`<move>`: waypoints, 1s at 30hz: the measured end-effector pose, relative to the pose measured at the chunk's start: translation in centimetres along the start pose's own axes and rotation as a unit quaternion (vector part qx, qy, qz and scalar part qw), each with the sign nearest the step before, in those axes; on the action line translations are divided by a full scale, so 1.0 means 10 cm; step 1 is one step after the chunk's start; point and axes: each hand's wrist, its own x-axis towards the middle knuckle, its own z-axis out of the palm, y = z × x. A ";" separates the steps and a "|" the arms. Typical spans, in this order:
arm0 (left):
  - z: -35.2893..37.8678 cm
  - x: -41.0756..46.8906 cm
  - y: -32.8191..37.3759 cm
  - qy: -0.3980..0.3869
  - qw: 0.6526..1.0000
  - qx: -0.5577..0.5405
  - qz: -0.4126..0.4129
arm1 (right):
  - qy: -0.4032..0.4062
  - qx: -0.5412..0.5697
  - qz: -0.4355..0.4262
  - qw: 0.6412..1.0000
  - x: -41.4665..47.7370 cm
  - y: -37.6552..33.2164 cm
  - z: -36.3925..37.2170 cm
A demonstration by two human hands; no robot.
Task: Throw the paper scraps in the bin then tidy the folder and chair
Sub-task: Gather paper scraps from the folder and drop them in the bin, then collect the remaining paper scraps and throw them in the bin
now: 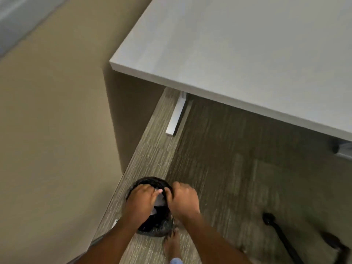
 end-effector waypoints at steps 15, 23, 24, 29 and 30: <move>-0.34 -0.31 2.14 0.002 0.985 -0.007 0.170 | 0.130 0.052 0.173 0.975 -1.34 1.19 -1.27; -0.11 -0.29 3.59 -0.053 0.945 0.048 0.318 | 0.219 0.085 0.304 0.923 -2.22 2.24 -1.80; -0.10 -0.28 3.62 -0.047 0.945 0.049 0.319 | 0.215 0.084 0.309 0.923 -2.24 2.26 -1.81; 0.13 -0.39 4.44 -0.088 0.913 0.072 0.392 | 0.266 0.097 0.382 0.880 -2.82 2.83 -1.96; 0.19 -0.43 4.59 -0.102 0.907 0.080 0.401 | 0.269 0.103 0.397 0.872 -2.94 2.93 -1.97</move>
